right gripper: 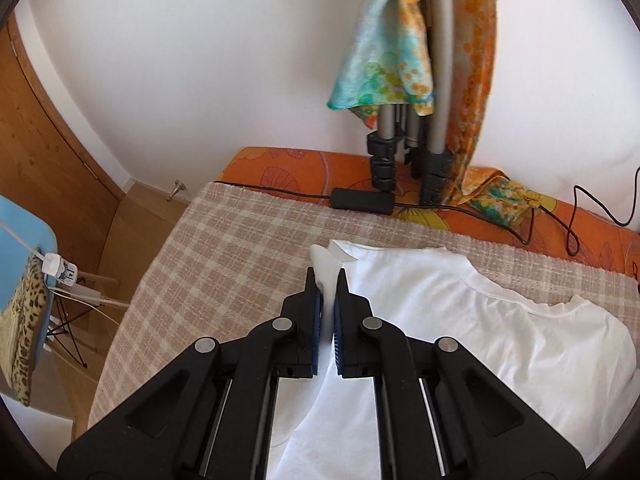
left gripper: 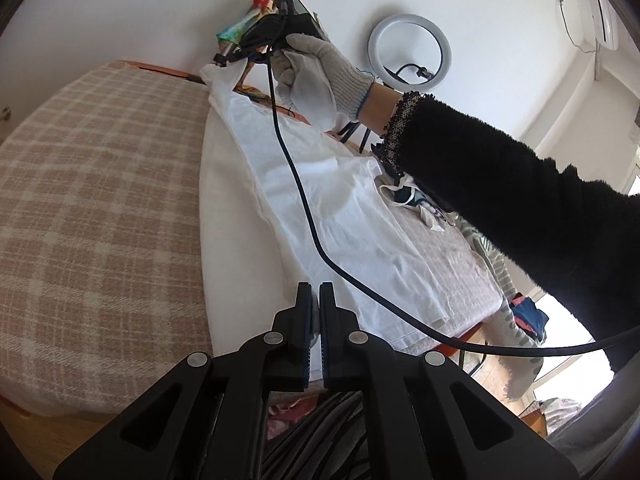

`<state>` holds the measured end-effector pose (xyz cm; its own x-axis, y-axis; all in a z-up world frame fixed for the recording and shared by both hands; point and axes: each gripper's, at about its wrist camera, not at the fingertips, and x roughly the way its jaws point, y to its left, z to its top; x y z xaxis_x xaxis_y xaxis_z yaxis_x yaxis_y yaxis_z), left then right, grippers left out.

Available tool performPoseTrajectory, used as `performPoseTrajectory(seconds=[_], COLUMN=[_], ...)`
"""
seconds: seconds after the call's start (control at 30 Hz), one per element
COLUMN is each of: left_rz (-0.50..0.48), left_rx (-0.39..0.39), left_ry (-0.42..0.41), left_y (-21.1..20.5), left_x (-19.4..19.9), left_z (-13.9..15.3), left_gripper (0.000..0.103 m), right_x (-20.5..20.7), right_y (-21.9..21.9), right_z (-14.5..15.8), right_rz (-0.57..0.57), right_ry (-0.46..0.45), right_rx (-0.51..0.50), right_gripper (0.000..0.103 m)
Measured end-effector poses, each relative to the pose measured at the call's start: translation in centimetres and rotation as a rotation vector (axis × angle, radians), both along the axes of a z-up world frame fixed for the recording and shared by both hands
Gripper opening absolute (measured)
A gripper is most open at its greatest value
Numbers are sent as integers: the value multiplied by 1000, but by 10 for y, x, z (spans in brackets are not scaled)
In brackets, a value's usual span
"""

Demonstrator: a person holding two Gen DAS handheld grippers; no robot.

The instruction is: Fold small clothes

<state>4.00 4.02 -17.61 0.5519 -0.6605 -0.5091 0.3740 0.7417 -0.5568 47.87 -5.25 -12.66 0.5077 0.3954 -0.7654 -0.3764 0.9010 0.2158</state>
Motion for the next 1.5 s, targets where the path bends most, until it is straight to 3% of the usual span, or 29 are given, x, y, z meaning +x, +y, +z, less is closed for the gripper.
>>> performPoseTrajectory(seconds=[0.1, 0.2, 0.33, 0.57, 0.8, 0.93, 1.07, 1.17, 1.33, 1.5], left_rz=[-75, -113, -131, -51, 47, 96, 100, 91, 64, 30], left_rx=[3, 7, -4, 55, 163, 276, 300, 314, 314, 311], left_ry=[29, 78, 66, 30, -31, -72, -100, -128, -161, -204], left_y=[-21, -37, -42, -19, -10, -13, -17, -23, -35, -52], left_x=[6, 12, 7, -4, -3, -2, 0, 1, 0, -7], left_z=[-8, -17, -9, 7, 27, 40, 51, 60, 78, 105], left_gripper=[2, 2, 9, 10, 12, 27, 31, 37, 38, 43], right_x=[7, 13, 7, -17, -65, -97, -130, -155, -197, -237], right_y=[-41, -65, -87, -128, -166, -195, -222, -239, -263, -277], right_z=[-14, -30, -28, 5, 43, 62, 77, 85, 96, 104], right_rz=[-67, -130, -172, -182, -208, -241, -271, -295, -336, -392], right_ry=[65, 120, 62, -4, -77, -112, -135, -154, -180, -235], right_rx=[17, -33, -87, 2, 31, 49, 62, 45, -7, -138], right_gripper=[7, 16, 56, 57, 57, 57, 57, 57, 57, 57])
